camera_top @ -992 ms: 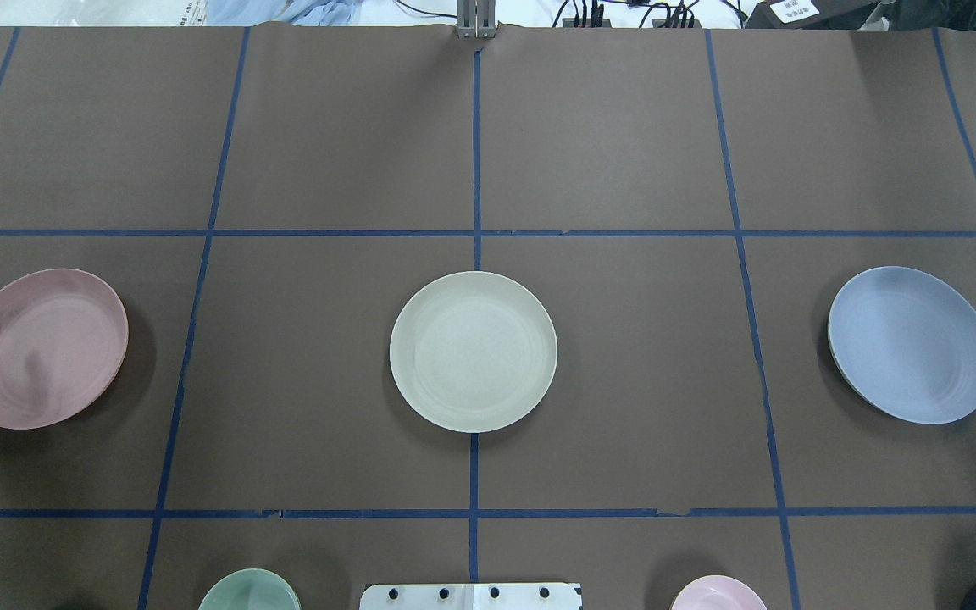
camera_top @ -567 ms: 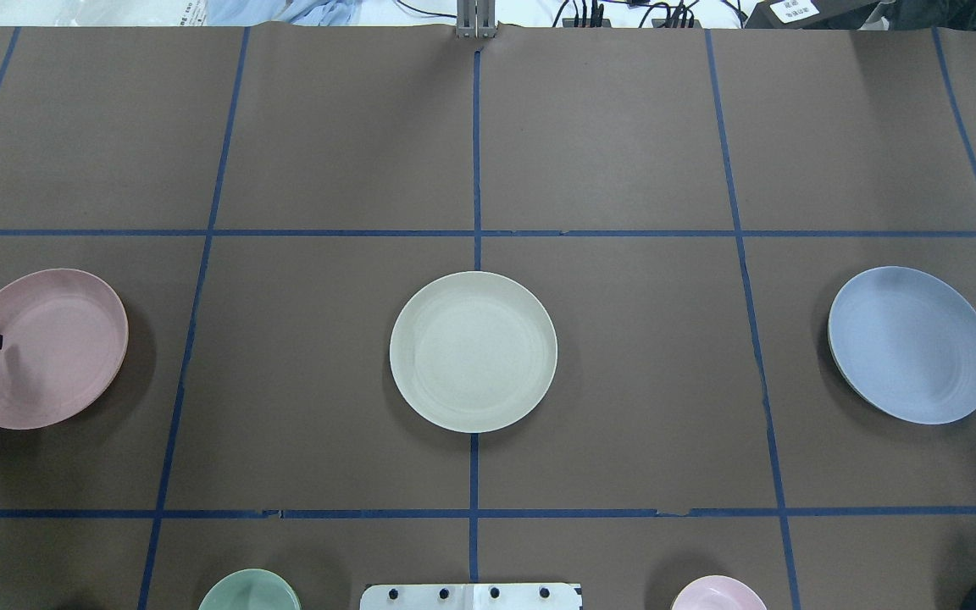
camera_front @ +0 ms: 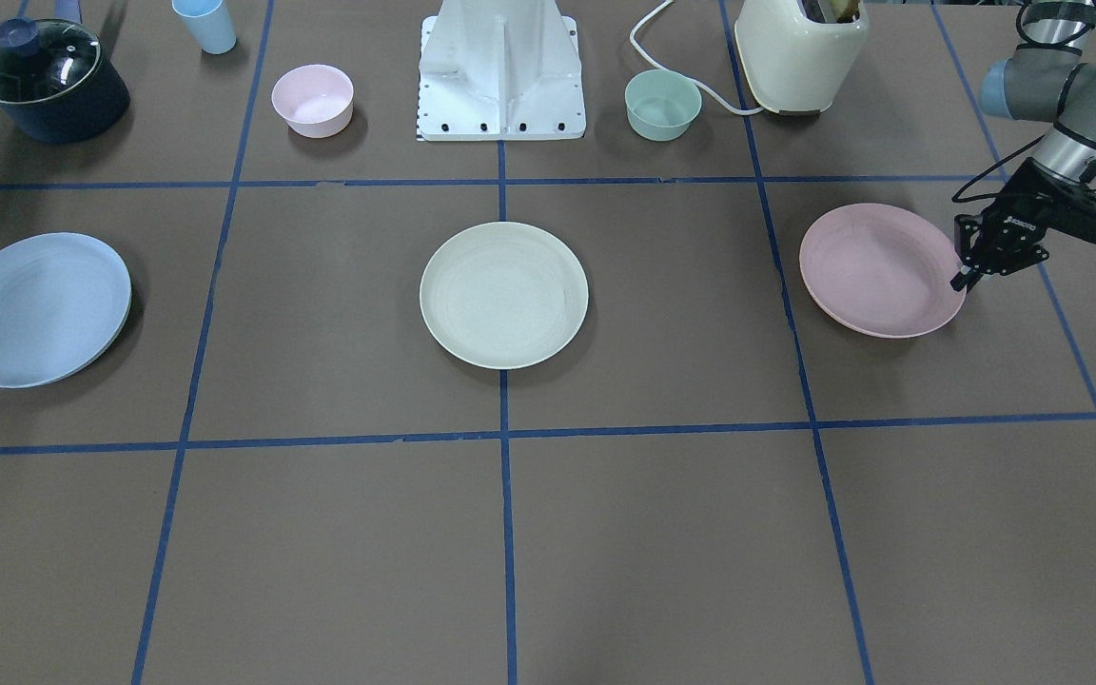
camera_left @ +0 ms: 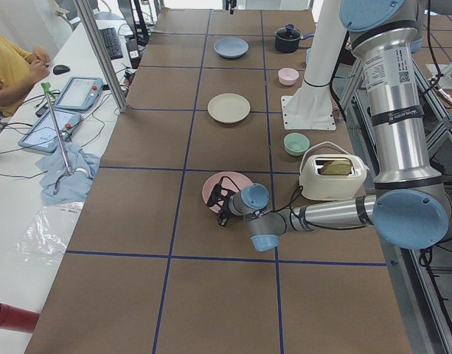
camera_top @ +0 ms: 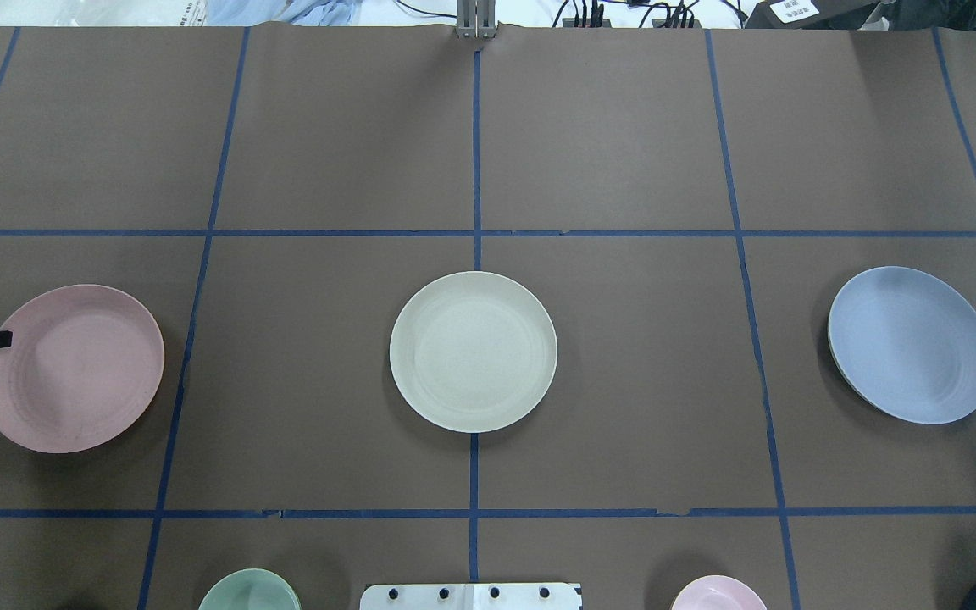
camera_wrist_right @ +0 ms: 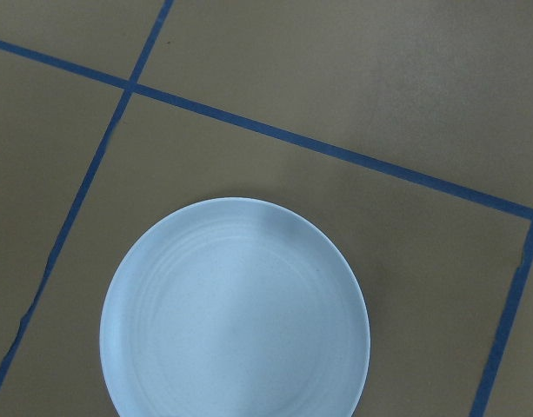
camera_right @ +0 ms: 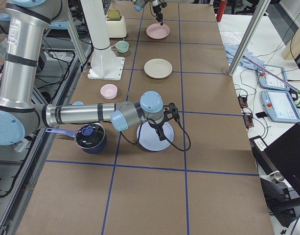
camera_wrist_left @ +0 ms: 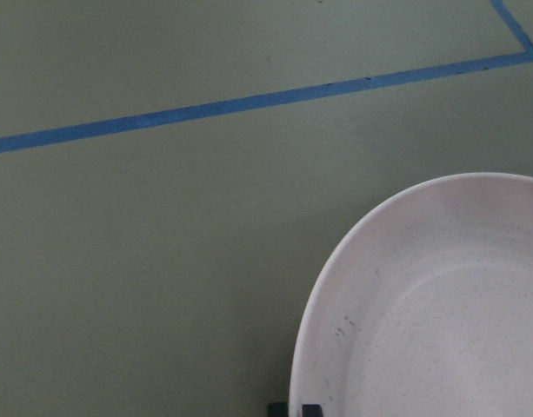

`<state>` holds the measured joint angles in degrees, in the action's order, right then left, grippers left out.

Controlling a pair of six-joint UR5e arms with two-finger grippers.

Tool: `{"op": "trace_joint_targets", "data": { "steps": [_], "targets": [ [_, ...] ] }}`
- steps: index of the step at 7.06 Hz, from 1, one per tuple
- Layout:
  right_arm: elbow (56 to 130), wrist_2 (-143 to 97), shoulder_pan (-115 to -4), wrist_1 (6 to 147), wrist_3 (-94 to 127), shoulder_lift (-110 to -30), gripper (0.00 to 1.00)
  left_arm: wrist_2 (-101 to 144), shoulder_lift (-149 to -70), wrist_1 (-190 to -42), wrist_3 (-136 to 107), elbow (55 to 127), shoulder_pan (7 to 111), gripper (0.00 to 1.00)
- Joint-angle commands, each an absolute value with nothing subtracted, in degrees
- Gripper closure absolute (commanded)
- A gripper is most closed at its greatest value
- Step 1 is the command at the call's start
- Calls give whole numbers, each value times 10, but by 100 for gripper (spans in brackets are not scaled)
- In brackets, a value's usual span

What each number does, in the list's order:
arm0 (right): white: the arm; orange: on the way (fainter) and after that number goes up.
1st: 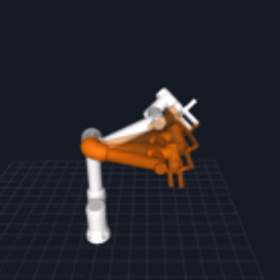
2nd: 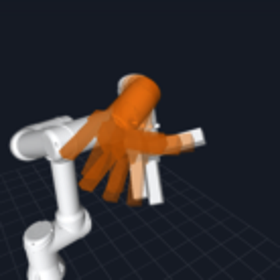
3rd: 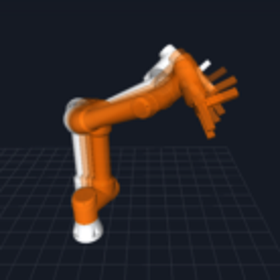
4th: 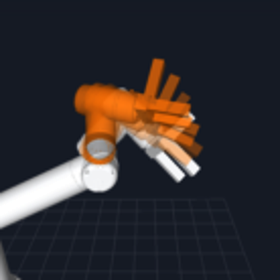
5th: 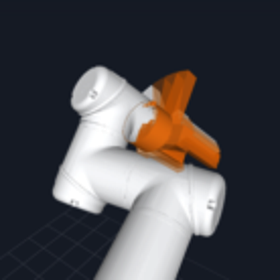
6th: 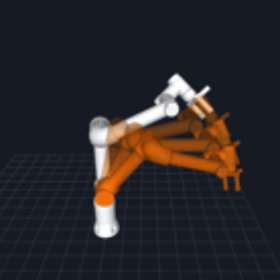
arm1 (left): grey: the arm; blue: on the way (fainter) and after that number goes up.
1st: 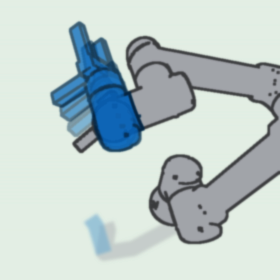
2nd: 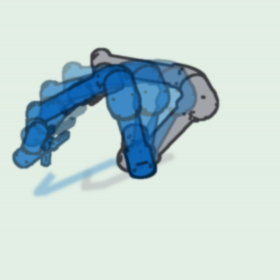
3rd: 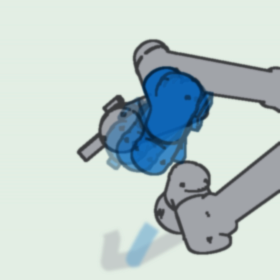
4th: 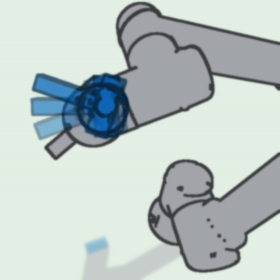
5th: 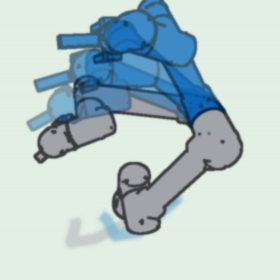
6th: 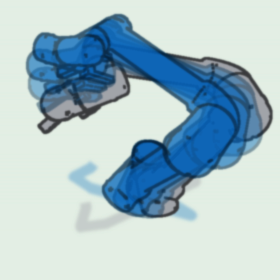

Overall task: Stack three plates with pink and blue
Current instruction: 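Grip the rim of the pink plate with the left gripper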

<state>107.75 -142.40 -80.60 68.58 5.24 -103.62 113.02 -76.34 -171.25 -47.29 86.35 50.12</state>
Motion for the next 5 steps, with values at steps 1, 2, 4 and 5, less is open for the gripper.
{"op": "trace_joint_targets", "data": {
  "steps": [1, 2, 4, 5],
  "targets": [
    [1078, -1425, -806, 673, 52, -1043, 0, 1175, -772, -1627, -474, 953, 521, 100],
    [1078, -1425, -806, 673, 52, -1046, 0, 1173, -781, -1531, -482, 1028, 520, 100],
    [1078, -1426, -806, 672, 51, -1047, 0, 1168, -857, -1373, -574, 1124, 494, 100],
    [1078, -1425, -806, 671, 51, -1047, 0, 1115, -907, -1346, -630, 1121, 428, 100]
  ]
}}
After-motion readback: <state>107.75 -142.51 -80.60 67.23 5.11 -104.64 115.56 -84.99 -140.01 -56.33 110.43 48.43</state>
